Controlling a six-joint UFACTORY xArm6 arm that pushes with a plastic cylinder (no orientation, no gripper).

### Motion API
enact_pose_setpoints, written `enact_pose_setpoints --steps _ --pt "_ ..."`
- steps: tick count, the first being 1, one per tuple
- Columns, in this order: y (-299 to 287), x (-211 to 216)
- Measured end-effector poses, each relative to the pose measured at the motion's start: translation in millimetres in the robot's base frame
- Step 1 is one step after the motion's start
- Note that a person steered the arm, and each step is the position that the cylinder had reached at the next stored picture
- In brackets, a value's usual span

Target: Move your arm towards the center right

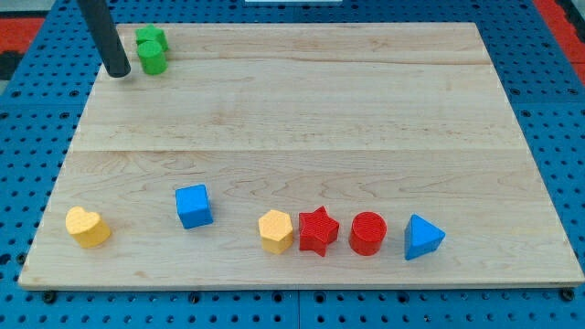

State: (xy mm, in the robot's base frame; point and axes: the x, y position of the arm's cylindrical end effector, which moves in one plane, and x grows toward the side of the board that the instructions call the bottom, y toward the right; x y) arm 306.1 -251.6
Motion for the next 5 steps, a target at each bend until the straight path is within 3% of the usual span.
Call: enact_pose_setpoints --steps 5 --pt "33.0 29.4"
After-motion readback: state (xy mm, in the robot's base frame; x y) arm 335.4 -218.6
